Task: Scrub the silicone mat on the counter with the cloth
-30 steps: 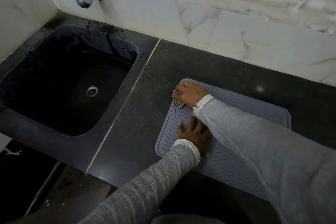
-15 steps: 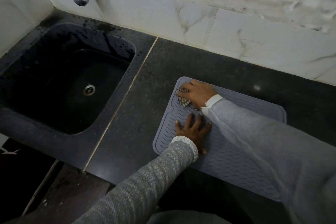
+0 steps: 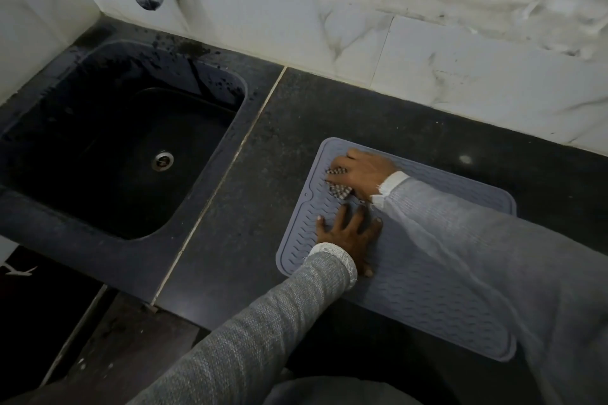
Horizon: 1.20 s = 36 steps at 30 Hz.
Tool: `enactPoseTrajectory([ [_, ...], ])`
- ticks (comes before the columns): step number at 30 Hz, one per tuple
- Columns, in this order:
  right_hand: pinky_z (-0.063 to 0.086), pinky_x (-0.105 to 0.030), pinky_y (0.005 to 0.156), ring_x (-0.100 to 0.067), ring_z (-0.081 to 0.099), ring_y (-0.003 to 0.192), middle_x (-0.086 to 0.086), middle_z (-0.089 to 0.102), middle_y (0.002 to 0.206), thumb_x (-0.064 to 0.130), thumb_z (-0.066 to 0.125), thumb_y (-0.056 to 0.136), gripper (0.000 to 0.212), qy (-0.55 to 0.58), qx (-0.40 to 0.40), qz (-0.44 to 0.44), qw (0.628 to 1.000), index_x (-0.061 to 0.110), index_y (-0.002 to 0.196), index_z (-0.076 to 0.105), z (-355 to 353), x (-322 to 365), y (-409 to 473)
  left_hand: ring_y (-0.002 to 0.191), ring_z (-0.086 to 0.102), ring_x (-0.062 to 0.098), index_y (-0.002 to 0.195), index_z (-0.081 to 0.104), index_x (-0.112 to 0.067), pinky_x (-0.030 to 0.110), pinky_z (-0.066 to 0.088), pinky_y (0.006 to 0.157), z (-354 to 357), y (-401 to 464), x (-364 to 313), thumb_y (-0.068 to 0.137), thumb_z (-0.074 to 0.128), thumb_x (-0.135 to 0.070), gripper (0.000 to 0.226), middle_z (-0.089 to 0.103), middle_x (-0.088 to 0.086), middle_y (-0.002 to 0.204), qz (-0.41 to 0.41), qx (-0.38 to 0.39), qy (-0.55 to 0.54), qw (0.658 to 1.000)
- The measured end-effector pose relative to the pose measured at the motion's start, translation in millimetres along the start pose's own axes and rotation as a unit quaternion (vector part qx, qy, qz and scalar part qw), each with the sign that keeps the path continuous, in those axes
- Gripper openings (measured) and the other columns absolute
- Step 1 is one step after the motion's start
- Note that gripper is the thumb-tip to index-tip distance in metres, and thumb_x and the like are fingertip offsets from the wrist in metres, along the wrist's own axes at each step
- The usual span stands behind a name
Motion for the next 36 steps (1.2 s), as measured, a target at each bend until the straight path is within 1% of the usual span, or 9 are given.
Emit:
enactPoseTrajectory([
  [5, 0.041, -0.042, 0.100, -0.027, 0.031, 0.132, -0.001, 0.028, 0.146, 0.026, 0.069, 0.082, 0.065, 0.016, -0.003, -0.051, 0.999, 0.032, 0.137, 0.036, -4.4, 32.7, 23.5, 0.143, -0.020, 0.034, 0.151, -0.003, -0.034, 0.069, 0.000, 0.109, -3.0, -0.6, -0.9, 0.081, 0.062, -0.056, 0.098, -0.019, 0.000, 0.158, -0.007, 0.016, 0.019, 1.000],
  [7, 0.039, -0.042, 0.100, -0.027, 0.038, 0.127, -0.002, 0.035, 0.142, 0.039, 0.057, 0.089, 0.050, 0.045, 0.003, -0.011, 0.999, 0.031, 0.135, 0.038, 0.9, 24.0, 20.0, 0.143, -0.020, 0.033, 0.150, -0.005, -0.035, 0.070, -0.001, 0.109, -1.9, 0.0, -1.0, 0.080, 0.063, -0.056, 0.099, -0.020, -0.001, 0.157, -0.006, 0.009, 0.011, 1.000],
  [10, 0.039, -0.041, 0.098, -0.026, 0.045, 0.121, -0.002, 0.041, 0.135, 0.050, 0.042, 0.092, 0.046, 0.023, -0.003, -0.057, 0.998, 0.030, 0.133, 0.038, 16.5, 0.3, 3.0, 0.143, -0.020, 0.032, 0.148, -0.009, -0.040, 0.071, 0.000, 0.107, 0.9, 1.0, -0.1, 0.079, 0.065, -0.055, 0.103, -0.024, -0.002, 0.156, -0.003, -0.001, -0.006, 1.000],
  [13, 0.041, -0.042, 0.099, -0.026, 0.045, 0.119, -0.003, 0.042, 0.134, 0.046, 0.045, 0.091, 0.045, 0.066, 0.021, -0.040, 0.997, 0.029, 0.132, 0.041, 17.1, -14.0, -7.6, 0.143, -0.021, 0.033, 0.148, -0.010, -0.040, 0.071, 0.000, 0.107, 2.1, 1.9, 0.8, 0.079, 0.064, -0.056, 0.102, -0.025, -0.001, 0.156, -0.002, 0.000, 0.000, 1.000],
  [18, 0.042, -0.038, 0.093, -0.026, 0.048, 0.117, -0.001, 0.044, 0.131, 0.050, 0.046, 0.090, 0.043, 0.079, -0.043, -0.008, 0.996, 0.030, 0.128, 0.045, -4.4, 7.5, 7.6, 0.142, -0.022, 0.034, 0.148, -0.012, -0.040, 0.071, -0.001, 0.107, 1.8, 2.5, 1.0, 0.079, 0.063, -0.057, 0.103, -0.026, -0.002, 0.155, -0.002, 0.005, 0.007, 1.000],
  [21, 0.040, -0.040, 0.098, -0.027, 0.042, 0.124, -0.003, 0.039, 0.138, 0.041, 0.050, 0.091, 0.046, 0.081, -0.011, -0.020, 0.996, 0.030, 0.135, 0.040, 2.5, 19.3, 11.6, 0.143, -0.021, 0.034, 0.148, -0.011, -0.039, 0.070, -0.001, 0.108, -0.4, 1.6, -0.2, 0.080, 0.062, -0.058, 0.102, -0.024, -0.002, 0.156, -0.002, 0.017, 0.014, 1.000],
  [26, 0.038, -0.038, 0.097, -0.025, 0.045, 0.120, 0.000, 0.043, 0.132, 0.050, 0.044, 0.091, 0.044, 0.057, -0.003, -0.021, 0.998, 0.031, 0.131, 0.043, 21.1, -11.1, -14.4, 0.143, -0.020, 0.032, 0.148, -0.011, -0.040, 0.070, 0.000, 0.107, 3.0, 1.8, 0.5, 0.079, 0.063, -0.057, 0.103, -0.025, -0.002, 0.156, -0.005, -0.002, 0.004, 1.000],
  [30, 0.043, -0.038, 0.097, -0.024, 0.041, 0.122, 0.005, 0.045, 0.135, 0.031, 0.062, 0.085, 0.045, 0.110, 0.041, 0.013, 0.993, 0.036, 0.129, 0.049, 27.9, -30.2, -34.9, 0.144, -0.018, 0.031, 0.148, -0.008, -0.039, 0.070, 0.003, 0.108, 1.3, 0.3, -1.1, 0.079, 0.063, -0.058, 0.101, -0.019, -0.002, 0.157, -0.009, -0.005, 0.023, 1.000],
  [36, 0.041, -0.042, 0.100, -0.024, 0.036, 0.127, 0.006, 0.042, 0.141, 0.021, 0.060, 0.087, 0.048, 0.125, -0.039, 0.051, 0.990, 0.031, 0.132, 0.047, 14.5, -23.7, -30.9, 0.143, -0.018, 0.032, 0.149, -0.008, -0.038, 0.071, 0.006, 0.107, -1.4, -2.0, -2.2, 0.079, 0.063, -0.057, 0.102, -0.022, -0.002, 0.156, -0.007, -0.006, 0.030, 0.999],
])
Point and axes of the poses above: each hand's wrist, its own y-axis towards the middle knuckle, its own z-axis out of the palm, x = y × z, the point moved 2 cm from there along y, towards the middle knuckle
